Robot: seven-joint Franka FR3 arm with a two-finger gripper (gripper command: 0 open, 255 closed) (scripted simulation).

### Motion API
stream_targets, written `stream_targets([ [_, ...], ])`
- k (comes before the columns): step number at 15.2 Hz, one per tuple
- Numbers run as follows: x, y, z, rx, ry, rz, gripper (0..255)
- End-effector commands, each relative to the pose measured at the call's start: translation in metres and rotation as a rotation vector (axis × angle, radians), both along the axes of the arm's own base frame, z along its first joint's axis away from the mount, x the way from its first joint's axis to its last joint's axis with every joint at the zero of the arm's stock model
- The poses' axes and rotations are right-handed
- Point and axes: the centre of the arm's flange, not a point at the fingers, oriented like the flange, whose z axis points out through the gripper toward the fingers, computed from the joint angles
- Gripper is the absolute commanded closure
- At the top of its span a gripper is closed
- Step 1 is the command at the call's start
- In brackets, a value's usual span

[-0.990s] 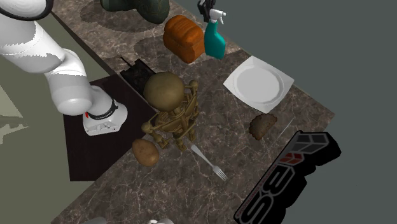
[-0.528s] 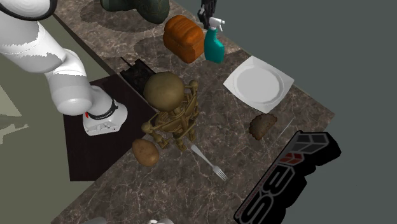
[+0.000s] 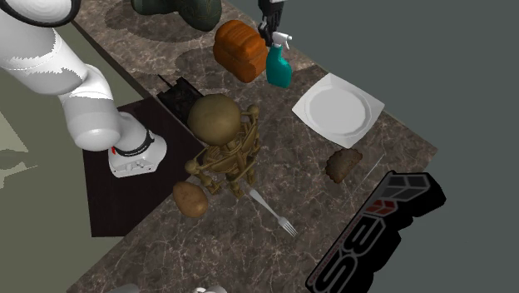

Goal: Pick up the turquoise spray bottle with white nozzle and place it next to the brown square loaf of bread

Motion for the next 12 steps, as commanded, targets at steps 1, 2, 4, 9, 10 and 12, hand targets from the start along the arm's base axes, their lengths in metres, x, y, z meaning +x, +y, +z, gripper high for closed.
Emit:
stream_targets([
  [1, 0.0, 0.0, -0.001, 0.0, -0.001, 0.0, 255],
  [2, 0.0, 0.0, -0.001, 0.0, -0.001, 0.0, 255],
  [4, 0.0, 0.0, -0.001, 0.0, -0.001, 0.0, 255],
  [9, 0.0, 0.0, -0.001, 0.0, -0.001, 0.0, 0],
  [10, 0.0, 0.0, -0.001, 0.0, -0.001, 0.0, 0],
  [12, 0.001, 0.001, 0.012, 0.0, -0.001, 0.0, 0],
])
